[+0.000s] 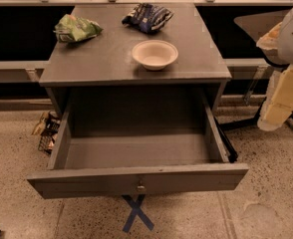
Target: Close top drawer
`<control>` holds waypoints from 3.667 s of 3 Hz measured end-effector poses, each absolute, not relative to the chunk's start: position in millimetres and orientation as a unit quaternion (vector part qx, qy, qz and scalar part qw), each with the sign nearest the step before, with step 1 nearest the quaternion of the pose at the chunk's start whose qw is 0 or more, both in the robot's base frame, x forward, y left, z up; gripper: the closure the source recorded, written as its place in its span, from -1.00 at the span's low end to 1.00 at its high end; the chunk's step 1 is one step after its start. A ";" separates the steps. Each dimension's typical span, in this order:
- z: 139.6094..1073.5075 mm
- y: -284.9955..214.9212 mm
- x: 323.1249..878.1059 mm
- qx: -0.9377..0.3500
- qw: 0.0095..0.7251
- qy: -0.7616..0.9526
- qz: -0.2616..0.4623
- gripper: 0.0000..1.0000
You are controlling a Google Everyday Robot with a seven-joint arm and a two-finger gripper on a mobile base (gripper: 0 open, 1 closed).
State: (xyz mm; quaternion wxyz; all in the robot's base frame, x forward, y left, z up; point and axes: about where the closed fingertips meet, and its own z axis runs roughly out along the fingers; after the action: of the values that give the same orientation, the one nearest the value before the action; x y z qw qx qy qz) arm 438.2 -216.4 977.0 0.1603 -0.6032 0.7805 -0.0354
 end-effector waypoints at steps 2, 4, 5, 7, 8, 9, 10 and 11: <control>979.0 -215.9 438.4 -0.603 0.164 0.780 -0.038 -0.78; 901.8 -226.3 435.0 -0.590 0.127 0.797 0.029 0.14; 865.7 -221.1 422.1 -0.593 0.106 0.796 0.059 0.61; 825.5 -195.0 383.1 -0.613 0.181 0.767 0.059 1.00; 806.7 -183.5 375.5 -0.631 0.212 0.746 0.025 1.00; 776.4 -182.8 377.9 -0.636 0.230 0.737 -0.009 1.00; 740.8 -190.2 384.2 -0.625 0.247 0.740 -0.029 1.00; 707.9 -196.4 387.9 -0.610 0.266 0.746 -0.042 1.00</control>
Offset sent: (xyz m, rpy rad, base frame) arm 0.0000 0.0000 0.0000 0.0000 0.0000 0.0000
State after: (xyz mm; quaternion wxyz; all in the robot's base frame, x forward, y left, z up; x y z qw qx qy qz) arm 387.9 -196.4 707.9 0.2659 -0.6096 0.7456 -0.0424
